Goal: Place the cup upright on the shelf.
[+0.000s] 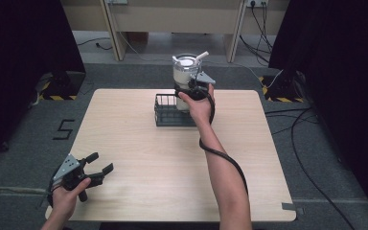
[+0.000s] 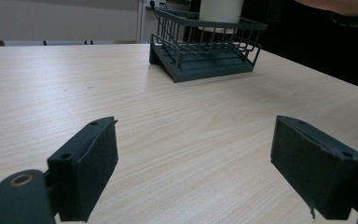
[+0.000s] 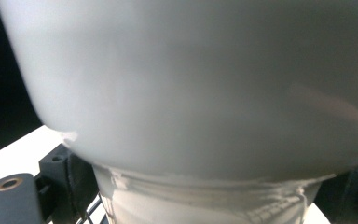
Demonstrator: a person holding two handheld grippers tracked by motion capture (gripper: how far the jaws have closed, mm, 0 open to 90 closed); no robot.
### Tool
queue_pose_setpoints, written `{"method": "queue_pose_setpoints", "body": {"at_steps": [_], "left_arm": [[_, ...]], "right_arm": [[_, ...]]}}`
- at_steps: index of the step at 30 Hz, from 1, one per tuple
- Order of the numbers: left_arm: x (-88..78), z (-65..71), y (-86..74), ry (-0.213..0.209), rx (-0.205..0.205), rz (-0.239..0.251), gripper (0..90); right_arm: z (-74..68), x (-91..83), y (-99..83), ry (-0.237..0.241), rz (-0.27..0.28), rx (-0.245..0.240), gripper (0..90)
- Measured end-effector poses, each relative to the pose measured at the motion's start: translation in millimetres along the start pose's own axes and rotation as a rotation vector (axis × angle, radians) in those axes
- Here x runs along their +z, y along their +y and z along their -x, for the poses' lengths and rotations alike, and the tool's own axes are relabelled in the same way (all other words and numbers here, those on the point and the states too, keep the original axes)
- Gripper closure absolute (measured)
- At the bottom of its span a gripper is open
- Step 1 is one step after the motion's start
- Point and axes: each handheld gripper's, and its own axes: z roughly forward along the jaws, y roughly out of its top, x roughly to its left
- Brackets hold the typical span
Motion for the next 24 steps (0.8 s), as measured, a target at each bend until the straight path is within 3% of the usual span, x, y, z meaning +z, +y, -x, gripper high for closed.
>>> {"method": "queue_pose_setpoints", "body": {"at_steps": [24], "left_arm": [[-0.2, 0.3, -0.1, -0.002, -0.001, -0.001, 14.2]], "right_arm": [[-2.8, 6.9, -16.2, 0.006, -0.021, 0.014, 11.2]]}}
